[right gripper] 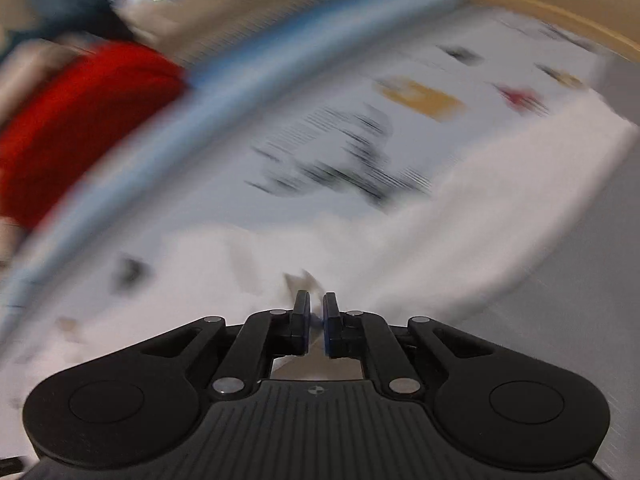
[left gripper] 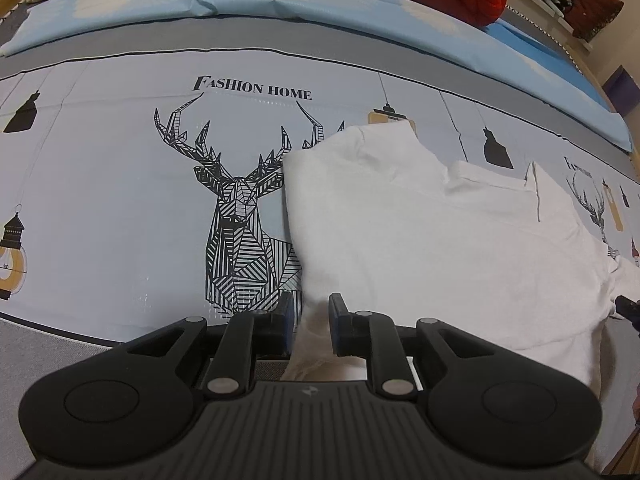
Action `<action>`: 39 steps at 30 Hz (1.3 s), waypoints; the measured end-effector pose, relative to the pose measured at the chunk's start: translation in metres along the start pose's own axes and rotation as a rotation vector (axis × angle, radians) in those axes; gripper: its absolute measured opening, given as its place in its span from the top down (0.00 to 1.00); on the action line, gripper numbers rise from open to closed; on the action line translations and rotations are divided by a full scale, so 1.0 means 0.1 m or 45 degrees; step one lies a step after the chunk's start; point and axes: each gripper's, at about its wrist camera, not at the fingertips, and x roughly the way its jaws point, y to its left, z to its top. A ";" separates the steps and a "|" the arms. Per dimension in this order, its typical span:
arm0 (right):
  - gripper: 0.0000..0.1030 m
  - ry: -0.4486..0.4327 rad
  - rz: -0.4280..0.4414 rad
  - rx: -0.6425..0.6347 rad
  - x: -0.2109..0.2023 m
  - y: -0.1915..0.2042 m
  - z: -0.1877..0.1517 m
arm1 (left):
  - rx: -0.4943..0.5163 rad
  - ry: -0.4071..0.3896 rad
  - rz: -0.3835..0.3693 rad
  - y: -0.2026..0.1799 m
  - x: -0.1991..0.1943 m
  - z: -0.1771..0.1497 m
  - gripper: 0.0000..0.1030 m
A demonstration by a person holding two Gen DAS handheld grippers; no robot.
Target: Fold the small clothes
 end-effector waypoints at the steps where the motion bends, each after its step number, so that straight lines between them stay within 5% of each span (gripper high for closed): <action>1: 0.91 0.005 0.003 0.042 0.01 -0.05 0.00 | -0.001 0.001 -0.001 0.00 0.00 0.00 0.81; 5: 0.88 -0.069 0.150 0.022 -0.10 0.02 0.02 | -0.008 0.003 -0.003 0.01 0.02 0.00 0.81; 8: 0.83 -0.014 0.257 0.033 -0.05 0.05 0.00 | -0.008 0.016 -0.019 0.00 0.05 -0.01 0.81; 12: 0.83 0.117 0.029 0.017 0.19 -0.02 -0.02 | -0.015 0.045 -0.030 0.03 0.16 -0.06 0.81; 15: 0.80 0.061 -0.091 0.066 0.14 -0.15 0.03 | 0.012 0.106 0.041 0.05 0.31 -0.12 0.80; 20: 0.80 -0.107 0.177 0.046 -0.10 -0.10 0.06 | 0.041 0.070 0.077 0.00 0.25 -0.15 0.77; 23: 0.69 0.048 0.380 0.031 0.06 -0.05 0.06 | 0.044 0.045 0.006 -0.06 0.20 -0.16 0.77; 25: 0.69 0.205 0.241 -0.041 0.25 -0.04 0.01 | 0.056 0.089 0.036 -0.07 0.28 -0.22 0.77; 26: 0.75 0.249 0.157 -0.046 0.33 -0.10 -0.01 | 0.068 0.105 0.065 -0.10 0.31 -0.24 0.77; 28: 0.89 0.265 0.158 0.067 0.35 -0.27 0.04 | 0.076 0.116 0.088 -0.10 0.32 -0.28 0.77; 30: 0.82 0.201 0.142 0.097 0.22 -0.35 0.15 | 0.059 0.074 0.085 -0.12 0.20 -0.28 0.77; 32: 0.65 0.071 0.116 0.066 0.04 -0.42 0.29 | 0.047 -0.002 0.085 -0.17 -0.01 -0.27 0.77; 39: 0.64 -0.027 0.144 0.199 -0.25 -1.02 0.60 | 0.054 -0.344 0.146 -0.65 -1.01 -0.38 0.76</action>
